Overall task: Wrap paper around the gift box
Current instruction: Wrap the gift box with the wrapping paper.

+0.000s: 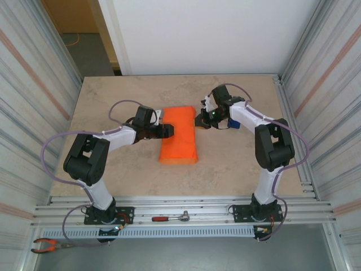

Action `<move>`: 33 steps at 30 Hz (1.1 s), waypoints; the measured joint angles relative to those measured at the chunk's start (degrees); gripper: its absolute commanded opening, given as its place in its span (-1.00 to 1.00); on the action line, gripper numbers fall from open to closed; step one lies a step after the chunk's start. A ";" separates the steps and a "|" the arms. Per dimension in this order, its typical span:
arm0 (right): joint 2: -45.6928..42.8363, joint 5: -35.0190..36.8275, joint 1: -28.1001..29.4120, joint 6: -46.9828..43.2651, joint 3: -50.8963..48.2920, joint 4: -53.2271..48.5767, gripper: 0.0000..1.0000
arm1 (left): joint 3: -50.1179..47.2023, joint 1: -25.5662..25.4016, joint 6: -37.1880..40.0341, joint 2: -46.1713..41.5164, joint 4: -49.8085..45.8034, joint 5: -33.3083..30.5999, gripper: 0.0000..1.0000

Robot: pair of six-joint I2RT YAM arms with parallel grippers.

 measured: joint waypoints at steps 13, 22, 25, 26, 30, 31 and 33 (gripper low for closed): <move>2.10 1.55 0.68 -0.04 1.07 -0.24 -1.00 | 0.00 0.00 0.02 -0.02 0.00 0.00 0.32; 4.37 2.40 0.72 -1.49 2.54 -1.62 -1.00 | 0.00 0.00 0.02 -0.02 -0.02 -0.02 0.31; 4.37 2.43 0.72 -1.51 2.56 -1.64 -0.82 | 0.00 0.00 0.02 -0.02 -0.02 -0.02 0.31; 4.37 2.43 0.72 -1.51 2.56 -1.64 -0.74 | 0.00 0.00 0.02 -0.02 -0.02 -0.02 0.31; 4.20 2.34 0.85 -1.49 2.78 -1.57 -0.59 | 0.00 0.00 0.00 -0.02 -0.02 -0.04 0.32; 4.11 2.36 0.92 -1.49 2.82 -1.57 -0.57 | 0.02 0.00 0.02 -0.02 -0.02 -0.04 0.32; 4.09 2.38 1.05 -1.46 2.89 -1.57 -0.55 | 0.00 0.00 0.00 -0.02 -0.04 -0.04 0.32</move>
